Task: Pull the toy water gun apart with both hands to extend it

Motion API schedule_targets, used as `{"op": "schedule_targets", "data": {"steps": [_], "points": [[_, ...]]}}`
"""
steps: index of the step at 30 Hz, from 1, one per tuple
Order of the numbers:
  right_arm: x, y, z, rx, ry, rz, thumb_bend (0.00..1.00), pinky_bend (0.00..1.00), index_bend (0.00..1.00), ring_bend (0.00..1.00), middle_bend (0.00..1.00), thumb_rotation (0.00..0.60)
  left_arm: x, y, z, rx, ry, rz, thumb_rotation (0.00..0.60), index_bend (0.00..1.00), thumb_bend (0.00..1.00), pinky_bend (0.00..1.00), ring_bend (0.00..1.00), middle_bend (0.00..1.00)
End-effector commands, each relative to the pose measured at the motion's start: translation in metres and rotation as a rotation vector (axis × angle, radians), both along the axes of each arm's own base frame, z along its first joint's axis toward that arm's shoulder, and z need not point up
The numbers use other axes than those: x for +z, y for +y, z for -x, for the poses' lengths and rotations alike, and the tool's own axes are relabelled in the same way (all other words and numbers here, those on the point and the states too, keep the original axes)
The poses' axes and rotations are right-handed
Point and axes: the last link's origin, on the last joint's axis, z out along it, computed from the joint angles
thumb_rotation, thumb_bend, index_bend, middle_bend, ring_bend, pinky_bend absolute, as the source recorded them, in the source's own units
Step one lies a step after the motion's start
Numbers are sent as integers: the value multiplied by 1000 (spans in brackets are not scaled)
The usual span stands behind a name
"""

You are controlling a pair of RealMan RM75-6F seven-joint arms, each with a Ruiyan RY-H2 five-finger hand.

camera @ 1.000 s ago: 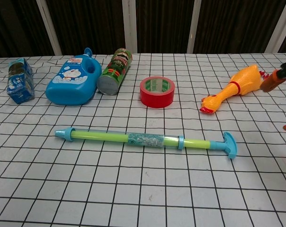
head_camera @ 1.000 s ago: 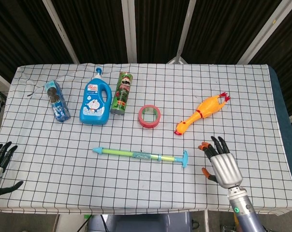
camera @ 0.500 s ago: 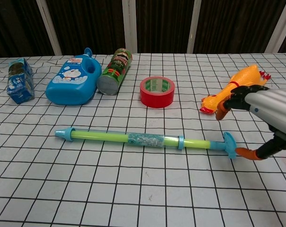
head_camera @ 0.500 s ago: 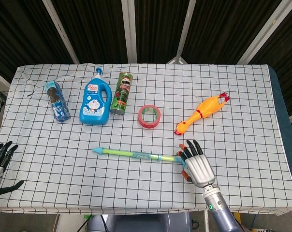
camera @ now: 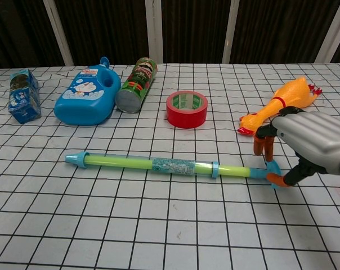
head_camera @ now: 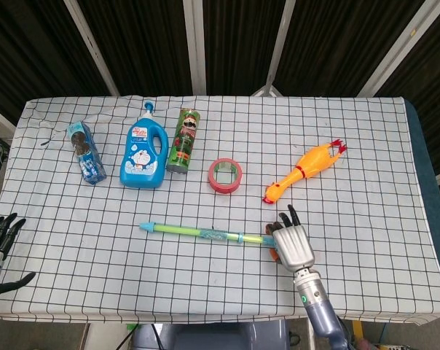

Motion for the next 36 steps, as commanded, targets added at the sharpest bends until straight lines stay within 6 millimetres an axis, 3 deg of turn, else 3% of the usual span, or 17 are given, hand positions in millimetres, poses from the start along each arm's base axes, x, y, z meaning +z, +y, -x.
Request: {"op": "schedule_targets", "data": {"steps": [1,13,36], "points": [[-4,-1,0,-15,-8,-5,316,0,452,210,479,600,-1,0,0,3,0,1,600,0,28,0,0,0],[-15,-6,-13,-22,-33,-12,317,0,452,213,482,600,0,1,0,1,-2,-1,600,0,29,0,0,0],[-32,-10,-13,-49,-28,-26,316,0,479,213,488,600,0,1,0,-5,0,-10,600,0,29,0,0,0]]}}
